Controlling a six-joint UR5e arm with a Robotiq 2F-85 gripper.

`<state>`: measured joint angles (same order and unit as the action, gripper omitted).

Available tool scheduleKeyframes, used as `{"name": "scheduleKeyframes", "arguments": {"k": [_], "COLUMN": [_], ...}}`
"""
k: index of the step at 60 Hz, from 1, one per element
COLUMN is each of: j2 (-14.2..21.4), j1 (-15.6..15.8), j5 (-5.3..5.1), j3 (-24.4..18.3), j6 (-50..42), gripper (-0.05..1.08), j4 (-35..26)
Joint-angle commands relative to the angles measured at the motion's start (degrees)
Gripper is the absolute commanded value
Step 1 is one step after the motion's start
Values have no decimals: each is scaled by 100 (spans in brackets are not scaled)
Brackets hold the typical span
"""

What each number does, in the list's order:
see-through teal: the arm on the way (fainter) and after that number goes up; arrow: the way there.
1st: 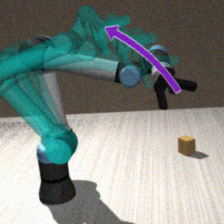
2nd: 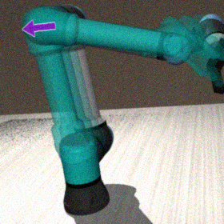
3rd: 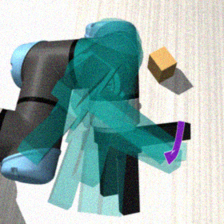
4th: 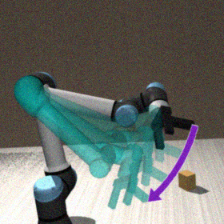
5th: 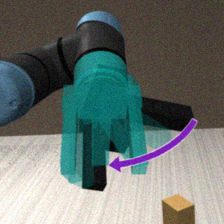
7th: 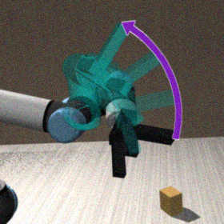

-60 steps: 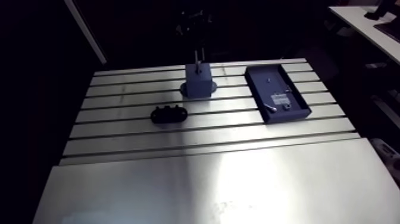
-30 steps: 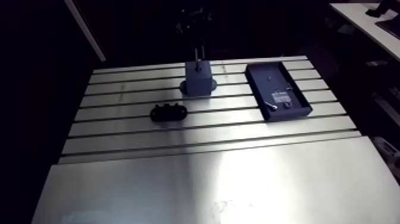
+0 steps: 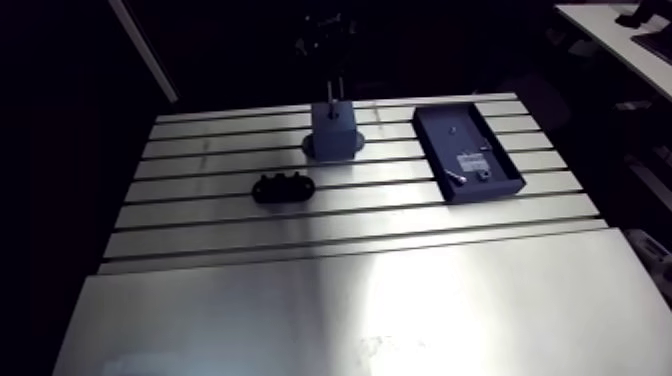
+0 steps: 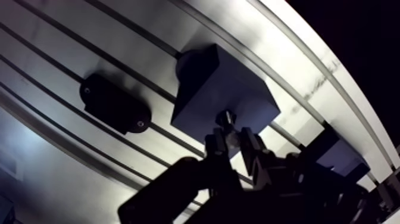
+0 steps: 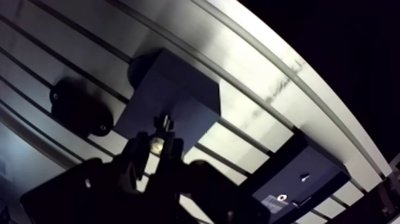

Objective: Pick up the M10 bolt and insert it into the hex recess until seated.

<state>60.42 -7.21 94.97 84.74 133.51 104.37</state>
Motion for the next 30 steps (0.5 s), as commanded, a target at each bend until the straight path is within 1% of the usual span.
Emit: {"name": "scheduleKeyframes", "arguments": {"k": [1,2,3,4,5,6,7,8,9,10,11,12,13,14,15,30], "j2": [7,7,1,1,7,7,15,15,17,32,32,34,34,35,42,43], "j1": [1,1,1,1,1,1,1,1,1,1,1,8,8,9,9,18], "j5": [0,0,0,0,0,0,0,0,7,8,8,8,8,23,26,9], "j3": [45,45,54,54,62,62,64,64,71,88,88,105,105,115,139,152], "j6": [-12,-12,-20,-20,-51,-51,-78,-78,-97,-115,-115,-110,-110,-94,-69,-109], "gripper": [75,75,71,71,64,64,56,56,47,32,32,5,5,2,1,1], "j4": [0,0,0,0,0,0,0,0,23,78,78,147,147,209,256,297]}}
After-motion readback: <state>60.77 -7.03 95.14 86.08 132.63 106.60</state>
